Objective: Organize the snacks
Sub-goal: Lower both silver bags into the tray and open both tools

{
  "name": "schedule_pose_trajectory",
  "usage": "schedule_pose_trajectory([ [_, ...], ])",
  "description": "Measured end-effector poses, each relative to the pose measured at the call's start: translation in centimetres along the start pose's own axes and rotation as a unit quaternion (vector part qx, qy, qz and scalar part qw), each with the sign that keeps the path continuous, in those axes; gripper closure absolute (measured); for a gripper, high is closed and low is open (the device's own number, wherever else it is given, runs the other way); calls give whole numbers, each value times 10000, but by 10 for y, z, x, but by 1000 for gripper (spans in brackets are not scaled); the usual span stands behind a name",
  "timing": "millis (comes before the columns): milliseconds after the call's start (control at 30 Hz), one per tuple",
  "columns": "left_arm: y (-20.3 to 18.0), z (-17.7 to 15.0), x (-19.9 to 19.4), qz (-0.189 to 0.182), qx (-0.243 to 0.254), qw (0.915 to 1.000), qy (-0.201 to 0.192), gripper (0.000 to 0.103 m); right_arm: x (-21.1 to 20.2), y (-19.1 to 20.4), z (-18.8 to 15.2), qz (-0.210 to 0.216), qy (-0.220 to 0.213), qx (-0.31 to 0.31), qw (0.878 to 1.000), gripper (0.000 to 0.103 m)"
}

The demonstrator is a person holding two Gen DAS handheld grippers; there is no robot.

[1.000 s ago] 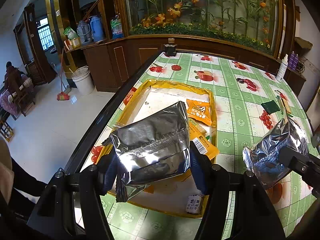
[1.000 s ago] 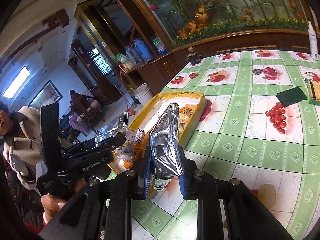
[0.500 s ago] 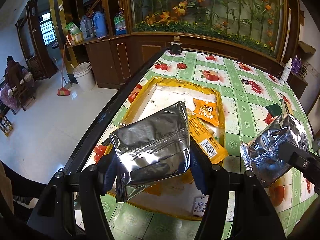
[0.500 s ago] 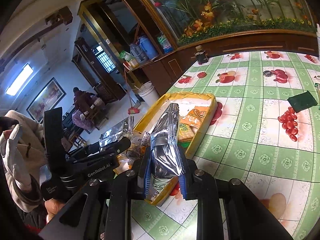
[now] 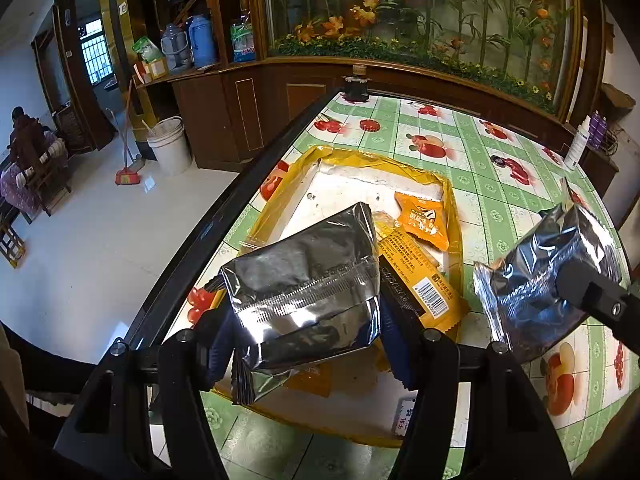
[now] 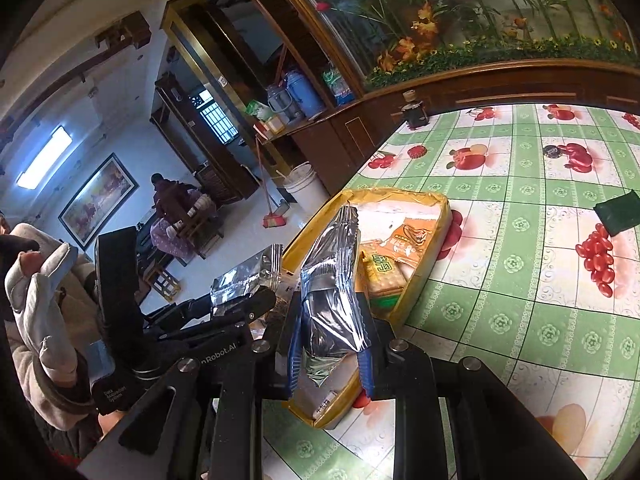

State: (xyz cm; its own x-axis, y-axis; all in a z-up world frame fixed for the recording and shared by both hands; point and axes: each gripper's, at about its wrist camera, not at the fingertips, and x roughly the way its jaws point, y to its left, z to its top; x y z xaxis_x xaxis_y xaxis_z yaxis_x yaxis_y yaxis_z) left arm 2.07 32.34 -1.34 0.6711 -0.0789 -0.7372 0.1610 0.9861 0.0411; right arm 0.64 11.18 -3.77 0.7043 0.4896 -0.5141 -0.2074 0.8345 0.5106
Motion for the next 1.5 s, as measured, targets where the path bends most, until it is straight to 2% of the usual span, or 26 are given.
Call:
schedule_pose_trajectory([
  [700, 9, 3, 15, 79, -78, 9998, 146, 41, 34, -1, 26, 170, -26, 40, 9998, 79],
  [1100, 12, 17, 38, -28, -179, 9993, 321, 41, 80, -29, 45, 392, 40, 605, 9974, 79],
  [1267, 10, 21, 49, -49, -188, 9990, 406, 41, 105, -43, 49, 380, 165, 842, 9956, 79],
  [1500, 7, 24, 52, 19, -118, 9993, 367, 40, 116, -51, 49, 336, 204, 918, 9950, 79],
])
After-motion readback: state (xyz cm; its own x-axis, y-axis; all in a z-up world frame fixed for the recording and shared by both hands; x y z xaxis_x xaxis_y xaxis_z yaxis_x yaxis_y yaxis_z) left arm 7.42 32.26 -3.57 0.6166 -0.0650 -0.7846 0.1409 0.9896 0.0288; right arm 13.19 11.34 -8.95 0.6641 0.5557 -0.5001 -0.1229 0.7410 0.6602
